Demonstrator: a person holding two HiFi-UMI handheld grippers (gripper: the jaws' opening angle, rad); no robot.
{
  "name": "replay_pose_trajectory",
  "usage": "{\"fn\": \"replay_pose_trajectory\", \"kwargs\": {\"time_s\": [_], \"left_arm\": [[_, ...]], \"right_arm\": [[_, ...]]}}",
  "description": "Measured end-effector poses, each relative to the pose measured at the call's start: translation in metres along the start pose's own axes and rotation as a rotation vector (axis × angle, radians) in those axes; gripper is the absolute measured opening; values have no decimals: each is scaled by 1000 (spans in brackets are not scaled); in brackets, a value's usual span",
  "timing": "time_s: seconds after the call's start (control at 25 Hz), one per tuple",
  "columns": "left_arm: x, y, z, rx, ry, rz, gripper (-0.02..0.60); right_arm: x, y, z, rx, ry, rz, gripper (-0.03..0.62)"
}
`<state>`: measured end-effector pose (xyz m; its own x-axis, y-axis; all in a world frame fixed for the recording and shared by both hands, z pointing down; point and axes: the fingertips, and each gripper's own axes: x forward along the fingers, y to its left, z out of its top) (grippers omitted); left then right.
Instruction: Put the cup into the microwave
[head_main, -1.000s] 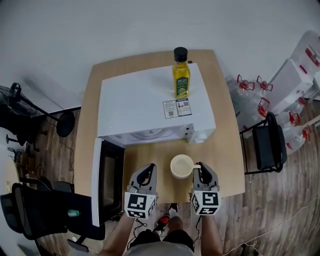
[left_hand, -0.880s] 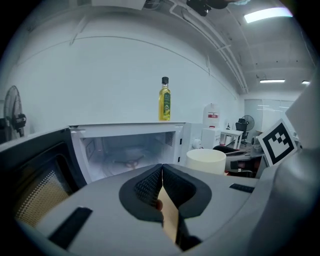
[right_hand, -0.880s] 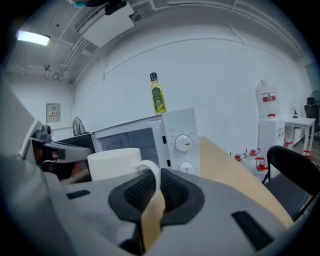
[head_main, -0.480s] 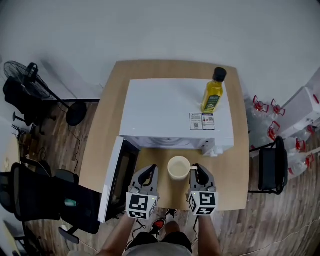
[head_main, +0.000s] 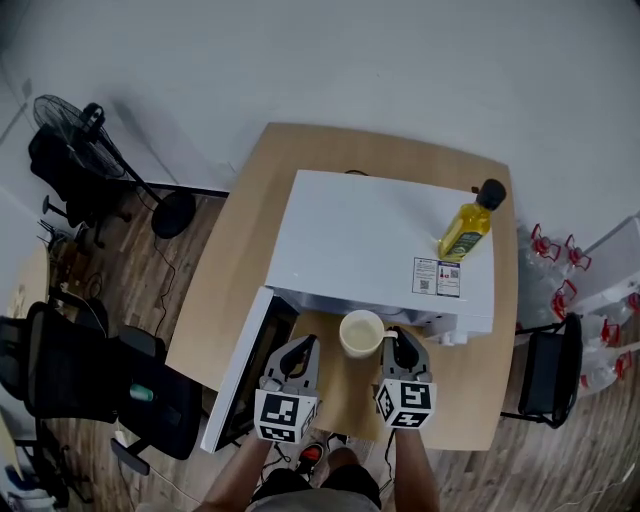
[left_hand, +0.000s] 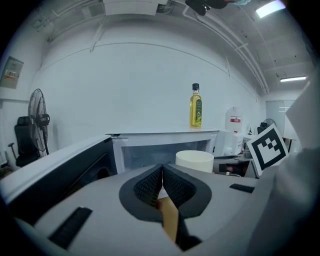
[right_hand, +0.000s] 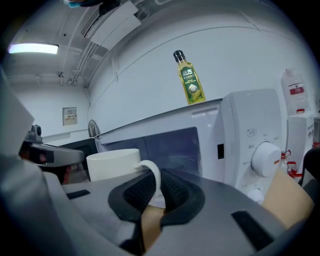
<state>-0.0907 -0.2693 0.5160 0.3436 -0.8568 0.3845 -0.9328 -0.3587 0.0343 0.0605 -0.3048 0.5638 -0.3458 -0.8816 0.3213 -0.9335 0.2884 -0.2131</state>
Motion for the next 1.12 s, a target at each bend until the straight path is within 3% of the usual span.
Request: {"fn": "replay_pose_trajectory", "kwargs": {"time_s": [1.12], "left_arm": [[50, 25, -6, -39, 17, 51, 25]], "right_arm": [[109, -28, -2, -11, -28, -35, 44]]}}
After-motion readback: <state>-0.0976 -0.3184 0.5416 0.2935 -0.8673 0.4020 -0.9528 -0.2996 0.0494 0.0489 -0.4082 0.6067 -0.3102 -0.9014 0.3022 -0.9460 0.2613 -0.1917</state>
